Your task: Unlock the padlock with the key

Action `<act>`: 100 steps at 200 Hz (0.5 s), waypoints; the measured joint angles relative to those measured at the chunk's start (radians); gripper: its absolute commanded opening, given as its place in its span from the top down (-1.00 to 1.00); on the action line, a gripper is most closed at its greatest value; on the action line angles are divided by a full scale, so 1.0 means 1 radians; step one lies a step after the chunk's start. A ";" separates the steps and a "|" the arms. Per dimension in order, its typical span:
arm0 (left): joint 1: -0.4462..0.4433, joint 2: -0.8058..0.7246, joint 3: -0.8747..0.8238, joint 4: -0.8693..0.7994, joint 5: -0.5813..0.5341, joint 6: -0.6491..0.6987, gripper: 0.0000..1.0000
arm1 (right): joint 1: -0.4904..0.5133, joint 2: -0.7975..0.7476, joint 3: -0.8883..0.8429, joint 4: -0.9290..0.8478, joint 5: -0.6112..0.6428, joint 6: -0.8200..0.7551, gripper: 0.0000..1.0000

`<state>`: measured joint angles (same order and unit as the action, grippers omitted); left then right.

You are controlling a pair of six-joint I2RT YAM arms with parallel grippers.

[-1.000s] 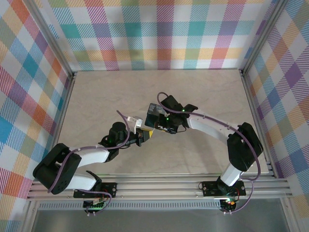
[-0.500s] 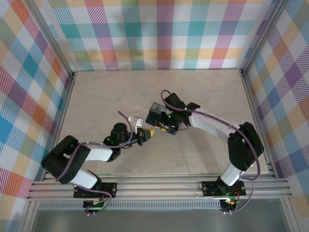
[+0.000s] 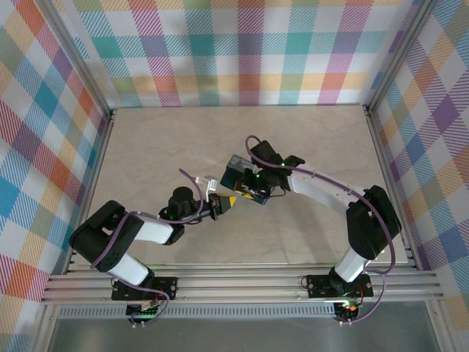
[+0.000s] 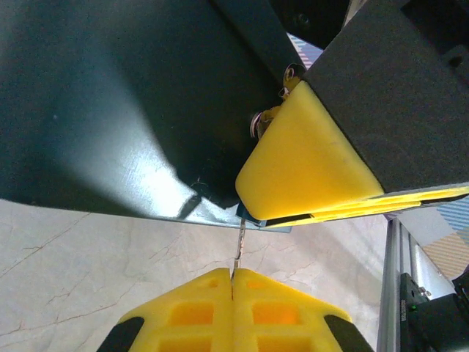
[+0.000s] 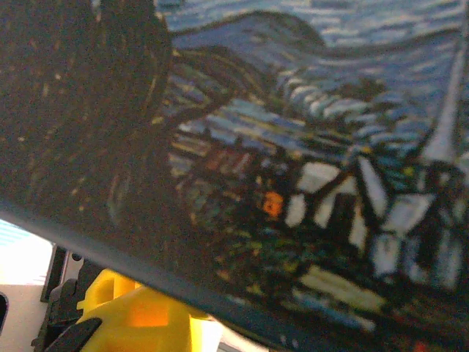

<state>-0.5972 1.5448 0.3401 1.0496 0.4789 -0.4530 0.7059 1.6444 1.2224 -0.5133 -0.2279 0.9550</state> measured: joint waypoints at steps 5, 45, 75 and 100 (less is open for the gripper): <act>0.000 0.001 0.000 0.002 0.000 0.000 1.00 | 0.000 0.000 0.000 0.001 -0.002 0.000 1.00; -0.002 0.003 -0.002 0.006 0.003 0.000 1.00 | -0.001 -0.003 -0.009 0.007 -0.010 0.003 1.00; -0.005 0.014 -0.003 0.029 0.002 0.000 1.00 | -0.006 -0.004 -0.011 0.013 -0.020 0.006 1.00; -0.006 0.018 -0.003 0.047 0.002 0.000 1.00 | -0.006 -0.004 -0.011 0.018 -0.032 0.011 1.00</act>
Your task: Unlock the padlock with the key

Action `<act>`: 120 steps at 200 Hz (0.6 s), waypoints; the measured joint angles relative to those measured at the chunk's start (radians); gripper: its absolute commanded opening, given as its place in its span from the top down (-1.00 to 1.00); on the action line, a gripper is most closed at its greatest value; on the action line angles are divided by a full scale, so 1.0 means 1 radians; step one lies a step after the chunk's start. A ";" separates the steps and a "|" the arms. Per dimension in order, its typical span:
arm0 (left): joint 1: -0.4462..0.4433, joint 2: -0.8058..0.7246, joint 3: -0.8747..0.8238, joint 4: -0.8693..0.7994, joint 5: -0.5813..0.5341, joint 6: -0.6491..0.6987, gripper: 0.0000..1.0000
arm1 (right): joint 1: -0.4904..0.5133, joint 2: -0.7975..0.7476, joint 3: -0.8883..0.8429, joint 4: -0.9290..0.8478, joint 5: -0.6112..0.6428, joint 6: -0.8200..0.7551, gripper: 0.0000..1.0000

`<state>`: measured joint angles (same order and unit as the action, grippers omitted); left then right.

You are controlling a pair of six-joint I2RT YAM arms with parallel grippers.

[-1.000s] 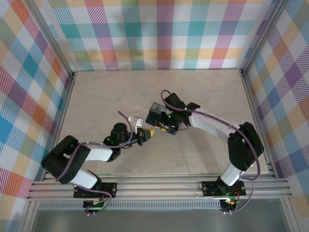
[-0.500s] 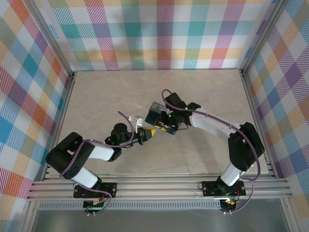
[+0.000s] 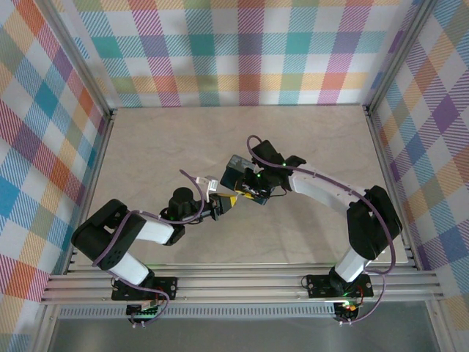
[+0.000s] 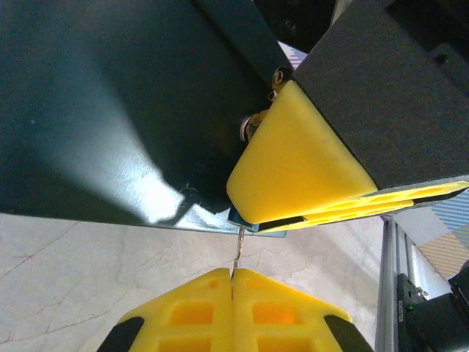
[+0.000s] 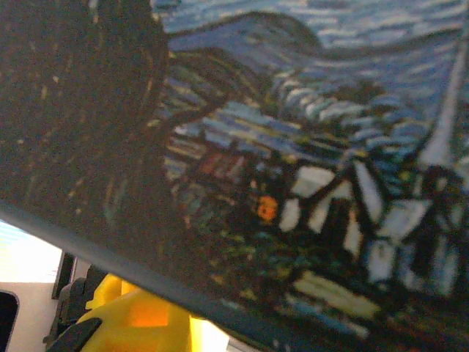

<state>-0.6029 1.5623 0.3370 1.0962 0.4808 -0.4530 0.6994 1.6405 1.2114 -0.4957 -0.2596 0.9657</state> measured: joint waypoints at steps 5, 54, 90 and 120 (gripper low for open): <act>0.000 0.000 0.000 0.002 0.000 0.000 1.00 | 0.000 0.000 0.000 0.001 -0.003 0.000 1.00; 0.000 0.001 0.000 0.007 -0.003 0.000 1.00 | -0.006 -0.003 -0.007 0.010 -0.024 0.016 1.00; 0.000 0.016 -0.001 0.035 -0.003 -0.001 1.00 | -0.013 -0.014 -0.027 0.035 -0.041 0.032 1.00; 0.000 0.029 -0.001 0.060 -0.003 -0.002 1.00 | -0.021 -0.015 -0.030 0.045 -0.056 0.048 1.00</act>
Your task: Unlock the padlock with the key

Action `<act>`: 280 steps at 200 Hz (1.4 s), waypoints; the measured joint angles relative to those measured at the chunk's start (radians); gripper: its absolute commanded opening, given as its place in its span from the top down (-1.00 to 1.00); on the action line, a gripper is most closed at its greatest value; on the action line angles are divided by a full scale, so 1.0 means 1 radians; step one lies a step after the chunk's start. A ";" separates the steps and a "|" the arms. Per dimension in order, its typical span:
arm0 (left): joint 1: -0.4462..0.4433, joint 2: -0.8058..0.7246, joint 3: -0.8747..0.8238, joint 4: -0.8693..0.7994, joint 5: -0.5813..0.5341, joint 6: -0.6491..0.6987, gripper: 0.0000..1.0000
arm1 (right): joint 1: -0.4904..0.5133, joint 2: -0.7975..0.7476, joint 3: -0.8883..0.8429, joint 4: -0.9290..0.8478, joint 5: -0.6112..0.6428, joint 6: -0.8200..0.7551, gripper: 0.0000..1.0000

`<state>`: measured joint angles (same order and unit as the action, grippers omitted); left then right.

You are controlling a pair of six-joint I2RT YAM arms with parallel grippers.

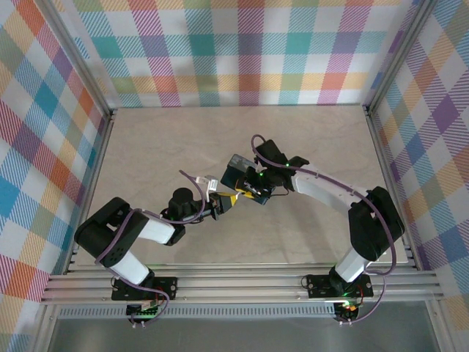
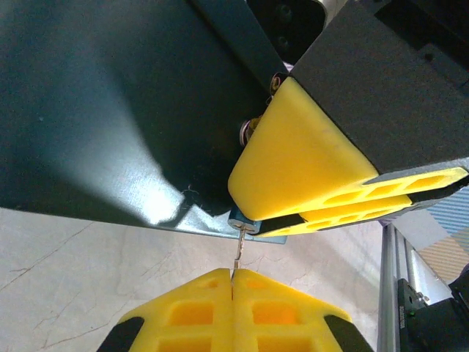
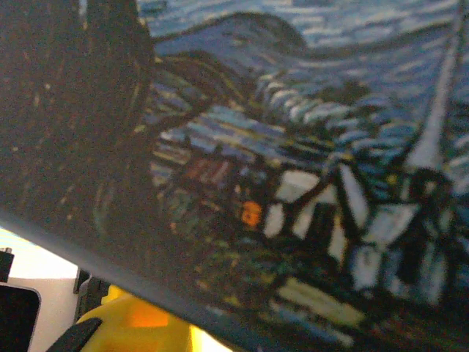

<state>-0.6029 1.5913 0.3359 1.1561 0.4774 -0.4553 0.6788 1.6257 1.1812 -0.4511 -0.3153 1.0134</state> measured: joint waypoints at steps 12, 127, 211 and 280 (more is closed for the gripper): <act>0.000 0.002 0.000 0.003 0.000 0.001 1.00 | -0.002 0.000 -0.002 0.002 -0.006 0.001 1.00; -0.009 -0.035 0.000 -0.045 0.001 0.083 1.00 | -0.017 0.000 -0.002 -0.032 -0.074 -0.008 1.00; -0.011 0.003 0.003 0.032 0.027 0.051 1.00 | -0.028 0.000 -0.002 -0.040 -0.131 -0.007 1.00; -0.011 0.014 0.020 0.002 0.027 0.034 1.00 | -0.027 0.000 -0.021 -0.024 -0.095 -0.013 0.82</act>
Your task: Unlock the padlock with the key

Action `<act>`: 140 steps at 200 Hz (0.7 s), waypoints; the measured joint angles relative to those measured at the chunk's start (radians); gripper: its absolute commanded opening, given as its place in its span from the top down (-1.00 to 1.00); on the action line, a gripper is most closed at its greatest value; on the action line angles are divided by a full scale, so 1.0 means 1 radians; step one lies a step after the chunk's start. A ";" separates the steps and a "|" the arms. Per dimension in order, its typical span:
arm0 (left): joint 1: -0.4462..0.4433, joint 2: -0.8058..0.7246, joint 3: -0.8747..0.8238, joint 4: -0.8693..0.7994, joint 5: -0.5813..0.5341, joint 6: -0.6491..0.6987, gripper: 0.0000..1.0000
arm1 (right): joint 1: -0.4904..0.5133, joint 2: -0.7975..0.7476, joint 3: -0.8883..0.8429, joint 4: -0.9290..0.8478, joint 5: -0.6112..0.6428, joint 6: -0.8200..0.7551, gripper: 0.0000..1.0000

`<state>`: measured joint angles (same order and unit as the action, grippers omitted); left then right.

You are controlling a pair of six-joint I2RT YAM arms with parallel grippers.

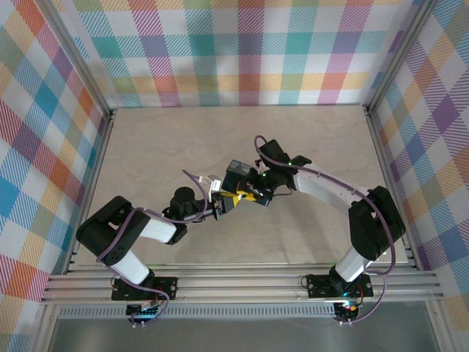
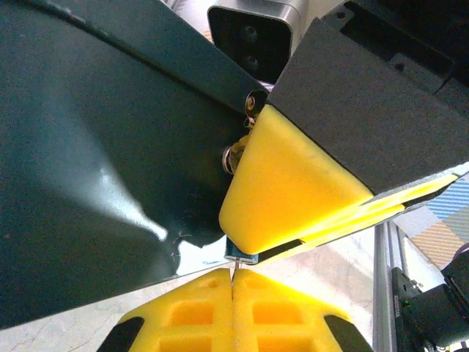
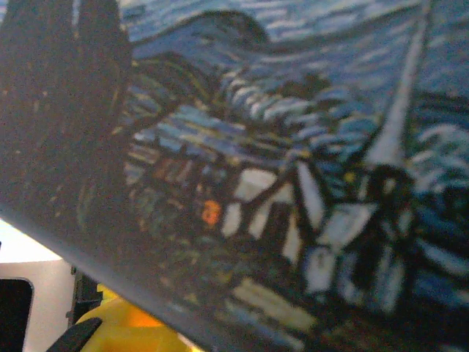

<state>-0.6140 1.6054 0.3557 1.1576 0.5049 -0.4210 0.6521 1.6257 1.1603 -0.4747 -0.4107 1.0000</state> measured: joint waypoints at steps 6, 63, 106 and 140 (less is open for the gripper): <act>0.000 0.005 -0.002 -0.002 -0.002 -0.002 1.00 | 0.004 -0.002 -0.015 0.021 0.009 -0.002 0.84; -0.027 0.153 -0.058 0.109 -0.013 -0.036 1.00 | 0.065 -0.006 -0.176 0.190 0.118 0.001 0.80; -0.034 0.240 -0.054 0.194 -0.060 -0.058 1.00 | 0.068 0.001 -0.203 0.255 0.168 0.005 0.05; -0.034 0.266 -0.054 0.177 -0.103 -0.071 1.00 | 0.068 -0.008 -0.235 0.281 0.198 0.018 -0.10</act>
<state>-0.6479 1.8717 0.3016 1.3350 0.4015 -0.4915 0.7197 1.6173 0.9249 -0.1940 -0.2127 1.0183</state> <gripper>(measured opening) 0.058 0.543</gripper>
